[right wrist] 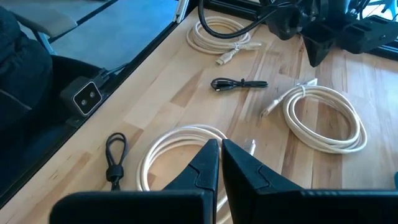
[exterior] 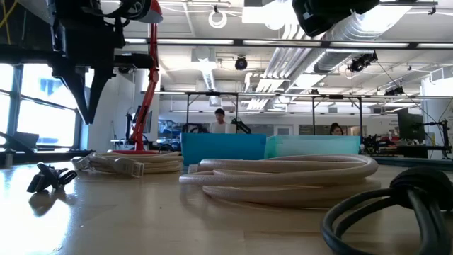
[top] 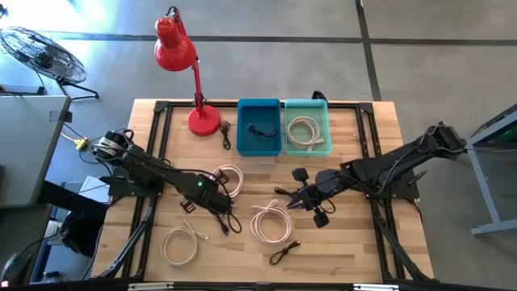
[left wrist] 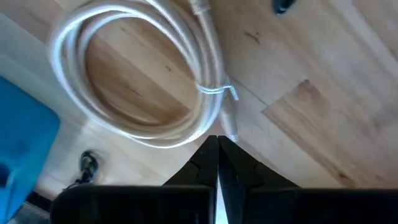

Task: Pick & Place USB Port
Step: Put the brown HDMI cable into the green bin

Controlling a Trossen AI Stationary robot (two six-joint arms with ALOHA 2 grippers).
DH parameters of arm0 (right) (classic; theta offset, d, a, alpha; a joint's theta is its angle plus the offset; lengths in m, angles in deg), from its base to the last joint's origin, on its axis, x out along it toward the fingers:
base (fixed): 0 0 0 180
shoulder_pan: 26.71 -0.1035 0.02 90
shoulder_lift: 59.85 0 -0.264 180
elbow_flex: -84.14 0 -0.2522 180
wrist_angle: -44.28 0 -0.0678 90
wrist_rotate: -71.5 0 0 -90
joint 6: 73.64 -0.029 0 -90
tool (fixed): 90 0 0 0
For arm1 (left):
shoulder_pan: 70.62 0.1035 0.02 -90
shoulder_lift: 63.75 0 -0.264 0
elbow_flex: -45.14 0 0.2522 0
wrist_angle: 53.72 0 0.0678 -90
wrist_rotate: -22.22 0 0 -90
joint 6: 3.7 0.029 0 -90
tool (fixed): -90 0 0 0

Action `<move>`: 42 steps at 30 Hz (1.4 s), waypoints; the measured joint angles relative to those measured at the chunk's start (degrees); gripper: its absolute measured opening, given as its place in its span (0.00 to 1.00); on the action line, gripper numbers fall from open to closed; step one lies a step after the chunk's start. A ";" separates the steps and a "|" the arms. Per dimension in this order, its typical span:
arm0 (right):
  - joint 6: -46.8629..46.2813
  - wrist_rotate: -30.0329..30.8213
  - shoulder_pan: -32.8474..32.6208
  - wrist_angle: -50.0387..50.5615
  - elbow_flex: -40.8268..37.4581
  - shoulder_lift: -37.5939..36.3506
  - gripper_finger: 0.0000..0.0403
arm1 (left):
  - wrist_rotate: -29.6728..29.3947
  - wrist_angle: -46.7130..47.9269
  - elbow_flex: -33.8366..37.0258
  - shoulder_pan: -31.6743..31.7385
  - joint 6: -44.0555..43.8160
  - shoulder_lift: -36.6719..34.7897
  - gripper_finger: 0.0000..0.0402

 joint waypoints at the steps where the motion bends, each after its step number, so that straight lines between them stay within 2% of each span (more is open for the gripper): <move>1: -0.24 -0.05 0.00 0.02 0.00 0.00 0.03 | -0.13 -0.06 0.00 0.00 0.06 0.00 0.01; 9: -1.69 -0.08 0.00 0.50 0.00 0.00 0.03 | -4.65 0.27 0.00 0.00 0.11 0.02 0.01; 14: -1.69 -0.26 0.00 0.50 0.00 0.00 0.03 | -5.40 0.09 0.00 0.00 0.05 0.02 0.01; 28: -1.71 -1.59 -0.02 0.50 0.00 0.00 0.00 | -6.38 -0.02 0.00 0.00 -7.75 0.04 0.01; 32: -1.87 -1.31 -0.02 0.46 0.00 0.00 0.01 | -7.34 -0.28 0.00 0.00 -11.10 0.04 0.10; 38: -1.84 -1.35 -0.02 0.46 0.00 0.00 0.00 | -7.58 -0.47 0.00 0.02 -12.31 0.04 0.32; 42: -1.86 -1.46 -0.02 0.44 0.00 0.00 0.01 | -0.25 -4.05 0.00 0.00 -5.31 0.66 0.40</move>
